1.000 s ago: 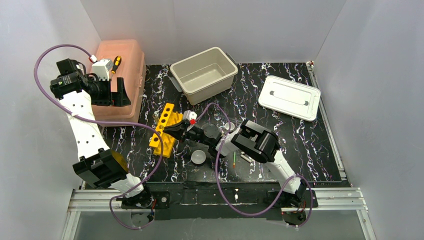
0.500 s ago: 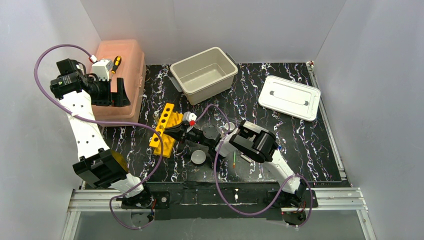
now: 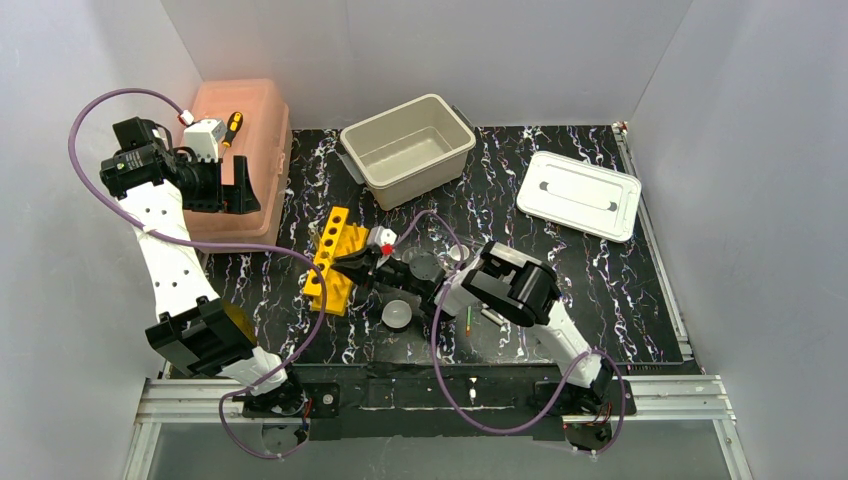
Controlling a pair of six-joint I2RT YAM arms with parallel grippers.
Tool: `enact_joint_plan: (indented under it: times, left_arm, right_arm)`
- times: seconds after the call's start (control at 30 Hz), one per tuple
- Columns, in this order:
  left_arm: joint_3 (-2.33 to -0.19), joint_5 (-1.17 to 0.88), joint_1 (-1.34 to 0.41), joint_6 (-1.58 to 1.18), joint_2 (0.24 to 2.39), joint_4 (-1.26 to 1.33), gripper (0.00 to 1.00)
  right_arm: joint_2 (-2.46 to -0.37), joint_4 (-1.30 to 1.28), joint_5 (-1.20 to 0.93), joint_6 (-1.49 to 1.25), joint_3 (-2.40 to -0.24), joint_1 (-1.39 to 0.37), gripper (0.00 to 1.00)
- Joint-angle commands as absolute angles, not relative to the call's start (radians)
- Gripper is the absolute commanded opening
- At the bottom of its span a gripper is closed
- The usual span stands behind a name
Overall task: Organize the chemistry lab equipment
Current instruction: Insert the test tube into the slot of the test tube rack.
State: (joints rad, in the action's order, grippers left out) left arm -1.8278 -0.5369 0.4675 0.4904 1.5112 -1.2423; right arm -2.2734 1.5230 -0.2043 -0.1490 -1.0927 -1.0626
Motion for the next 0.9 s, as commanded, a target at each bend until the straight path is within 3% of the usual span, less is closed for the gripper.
enact_joint_plan:
  times: [0.0,0.27,0.43,0.53,0.6,0.73,0.8,0.87]
  left_arm:
    - [-1.841,-0.543,0.468,0.501,1.485,-1.259,0.99]
    - [-1.841,-0.55,0.469,0.494,1.471,-1.259,0.99]
    - [-1.839,-0.544,0.469,0.497,1.458,-1.259,0.99]
    - [-1.843,-0.55,0.469,0.496,1.456,-1.259,0.99]
    - [-1.844,-0.559,0.468,0.492,1.457,-1.259,0.99]
    - [-1.841,-0.578,0.469,0.478,1.461,-1.251,0.99]
    - [-1.836,-0.591,0.468,0.472,1.458,-1.245,0.99]
    - [-1.836,-0.599,0.469,0.466,1.457,-1.238,0.99]
  right_arm:
    - [-2.18,1.537,-0.187,-0.097,-1.06,-1.07,0.24]
    - [-2.079,1.396,-0.163,-0.037,-1.019,-1.083,0.57]
    - [-1.982,1.286,-0.13,-0.018,-1.006,-1.086,0.55]
    - [-1.873,1.047,-0.105,-0.038,-1.036,-1.082,0.46]
    - [-1.803,0.831,-0.094,-0.085,-1.077,-1.073,0.46]
    - [-1.702,0.346,-0.074,-0.097,-1.178,-1.045,0.61]
    - [-1.652,0.235,-0.132,-0.123,-1.165,-1.007,0.61]
    - [-1.585,0.162,-0.067,-0.202,-1.11,-0.973,0.72]
